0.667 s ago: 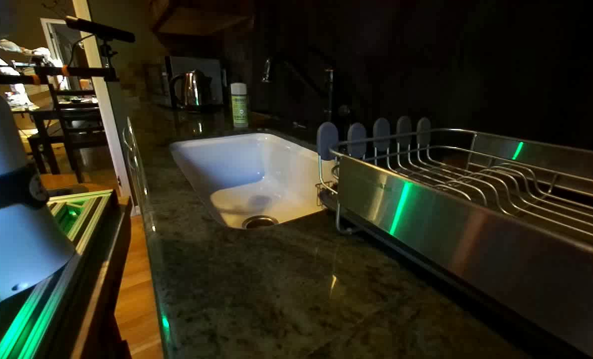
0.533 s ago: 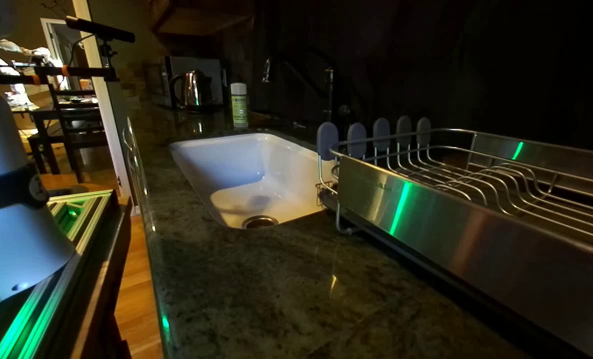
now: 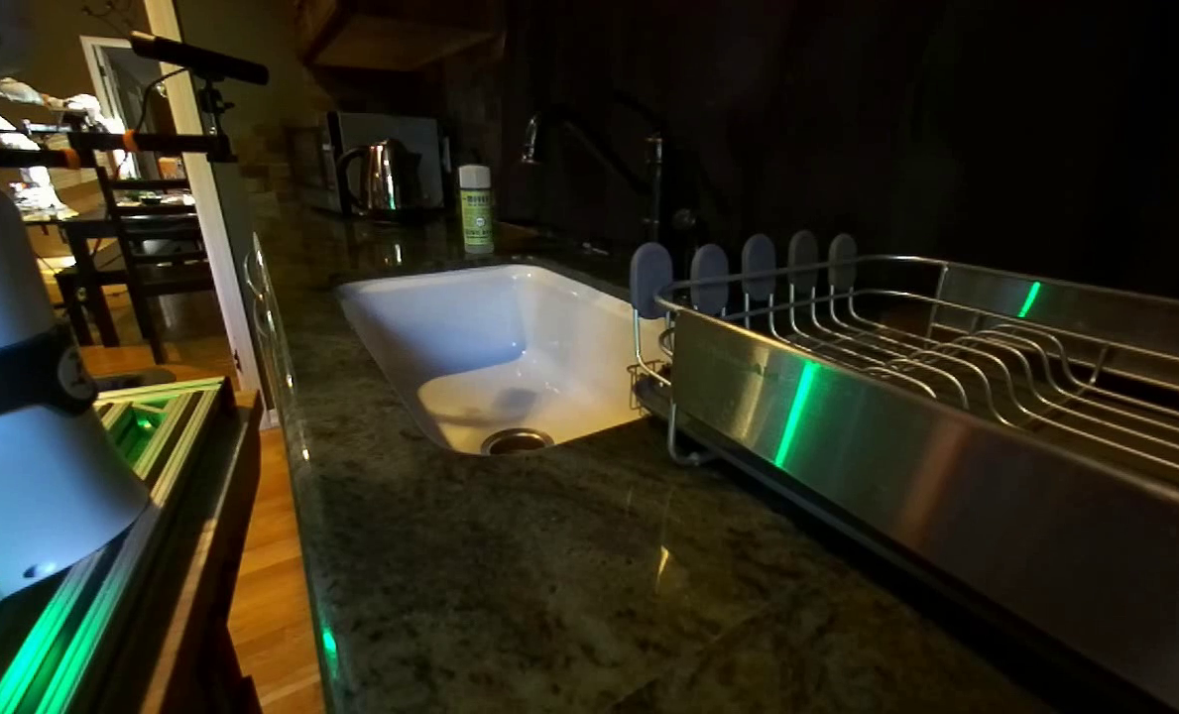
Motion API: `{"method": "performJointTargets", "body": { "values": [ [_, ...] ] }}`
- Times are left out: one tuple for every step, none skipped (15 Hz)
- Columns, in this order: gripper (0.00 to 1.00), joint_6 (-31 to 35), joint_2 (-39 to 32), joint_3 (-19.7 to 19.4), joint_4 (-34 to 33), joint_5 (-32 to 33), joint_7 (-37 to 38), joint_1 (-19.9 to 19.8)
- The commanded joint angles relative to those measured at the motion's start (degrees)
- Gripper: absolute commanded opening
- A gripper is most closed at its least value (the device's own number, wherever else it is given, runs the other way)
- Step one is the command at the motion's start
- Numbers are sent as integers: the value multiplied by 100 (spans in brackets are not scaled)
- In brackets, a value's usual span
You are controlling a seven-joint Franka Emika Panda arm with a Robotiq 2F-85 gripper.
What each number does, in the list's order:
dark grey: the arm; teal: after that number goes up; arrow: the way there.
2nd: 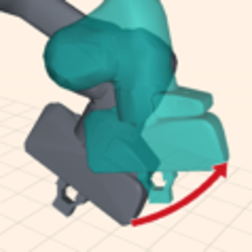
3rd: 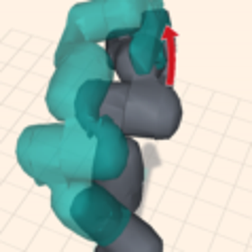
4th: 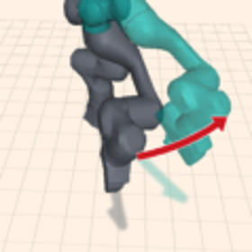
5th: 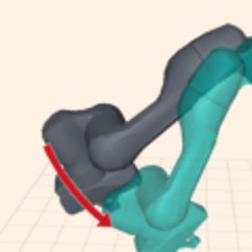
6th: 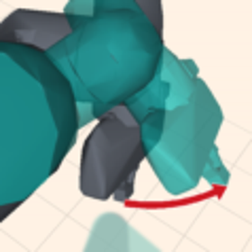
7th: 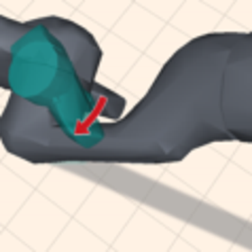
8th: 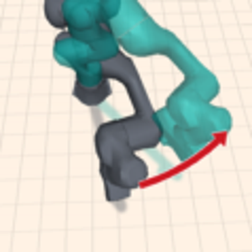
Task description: Draw the right curtain to the right.
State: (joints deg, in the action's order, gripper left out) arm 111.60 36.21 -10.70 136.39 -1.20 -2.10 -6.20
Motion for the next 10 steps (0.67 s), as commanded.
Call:
{"method": "performJointTargets", "body": {
  "values": [
    [100, -309, -478, 211, -776, 80, 58, -19],
    [100, -439, -650, 302, -1124, 91, 141, 3],
    [100, -594, -845, 389, -1521, 94, 204, 27],
    [100, -904, -999, 484, -1882, 62, 340, 41],
    [100, -980, -1176, 566, -2238, 66, 382, 72],
    [100, -1334, -1360, 655, -2605, -4, 474, 132],
    [100, -1419, -1593, 792, -2971, 60, 621, 155],
    [100, -1618, -1781, 886, -3329, 22, 661, 235],
    [100, -1588, -2012, 1066, -3683, 168, 904, 242],
    [100, -1560, -2233, 1226, -4030, 301, 1100, 276]
  ]
}}
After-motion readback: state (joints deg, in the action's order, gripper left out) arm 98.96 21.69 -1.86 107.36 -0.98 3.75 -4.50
